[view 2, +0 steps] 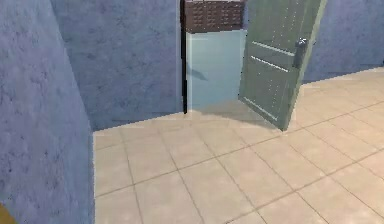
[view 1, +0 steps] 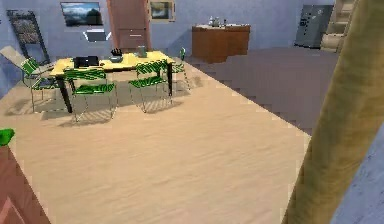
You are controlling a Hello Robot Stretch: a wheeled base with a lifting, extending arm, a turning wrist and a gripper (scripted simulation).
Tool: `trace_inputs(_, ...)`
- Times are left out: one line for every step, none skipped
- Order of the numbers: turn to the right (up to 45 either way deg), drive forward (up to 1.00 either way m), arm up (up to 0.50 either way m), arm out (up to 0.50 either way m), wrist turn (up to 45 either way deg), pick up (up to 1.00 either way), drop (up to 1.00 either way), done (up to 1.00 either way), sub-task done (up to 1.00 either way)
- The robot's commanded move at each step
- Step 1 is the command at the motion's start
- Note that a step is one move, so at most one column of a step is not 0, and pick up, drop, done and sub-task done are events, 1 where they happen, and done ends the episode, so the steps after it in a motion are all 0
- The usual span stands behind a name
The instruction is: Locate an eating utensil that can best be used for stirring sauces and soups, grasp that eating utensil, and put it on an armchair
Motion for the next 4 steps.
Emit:
trace_inputs(-21.0, 0.0, 0.0, 0.0, 0.0, 0.0, 0.0, 0.0, 0.0)
trace_inputs(0.0, 0.75, 0.0, 0.0, 0.0, 0.0, 0.0, 0.0, 0.0)
trace_inputs(45.0, 0.0, 0.0, 0.0, 0.0, 0.0, 0.0, 0.0, 0.0)
trace_inputs(15.0, 0.0, 0.0, 0.0, 0.0, 0.0, 0.0, 0.0, 0.0)
